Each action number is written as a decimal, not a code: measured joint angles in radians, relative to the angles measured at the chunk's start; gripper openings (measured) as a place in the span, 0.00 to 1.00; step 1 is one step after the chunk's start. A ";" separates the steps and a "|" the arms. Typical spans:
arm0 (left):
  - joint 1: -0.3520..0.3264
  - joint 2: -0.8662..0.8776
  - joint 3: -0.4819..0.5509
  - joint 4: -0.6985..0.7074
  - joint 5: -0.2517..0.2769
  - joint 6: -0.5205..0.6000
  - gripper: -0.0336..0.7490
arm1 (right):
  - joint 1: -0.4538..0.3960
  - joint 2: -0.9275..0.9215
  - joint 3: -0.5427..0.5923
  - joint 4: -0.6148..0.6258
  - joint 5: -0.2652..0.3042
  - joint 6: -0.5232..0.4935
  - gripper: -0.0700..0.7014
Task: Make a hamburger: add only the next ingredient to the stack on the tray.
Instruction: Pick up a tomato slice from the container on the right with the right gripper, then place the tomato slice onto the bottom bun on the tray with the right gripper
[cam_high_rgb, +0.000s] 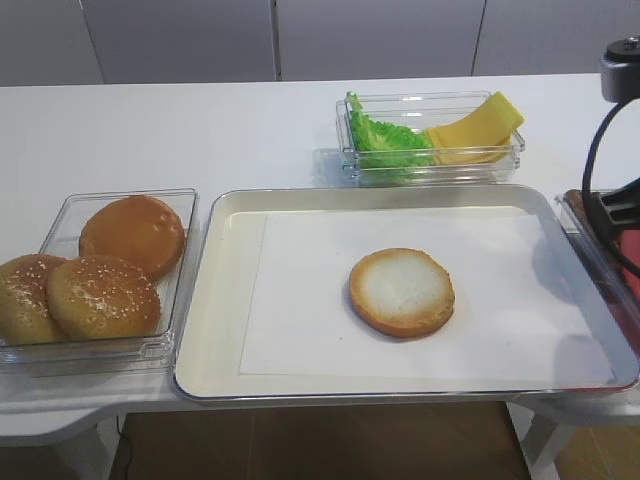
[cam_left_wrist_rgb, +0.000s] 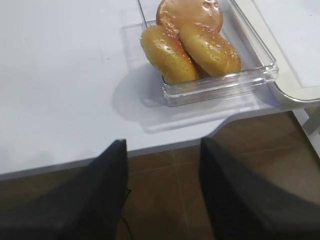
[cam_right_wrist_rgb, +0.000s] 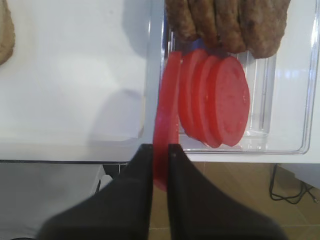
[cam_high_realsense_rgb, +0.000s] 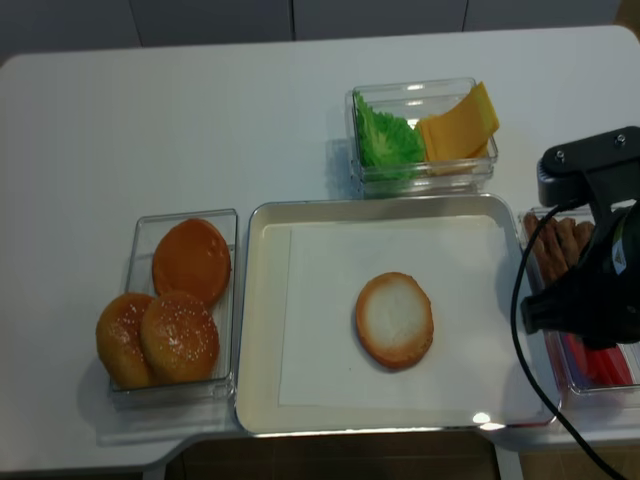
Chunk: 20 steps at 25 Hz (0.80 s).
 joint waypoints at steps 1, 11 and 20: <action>0.000 0.000 0.000 0.000 0.000 0.000 0.49 | 0.000 0.000 -0.002 0.010 0.001 -0.005 0.15; 0.000 0.000 0.000 0.000 0.000 0.000 0.49 | 0.000 0.000 -0.144 0.075 0.010 -0.048 0.15; 0.000 0.000 0.000 0.000 0.000 0.000 0.49 | 0.018 0.043 -0.171 0.117 0.017 -0.091 0.15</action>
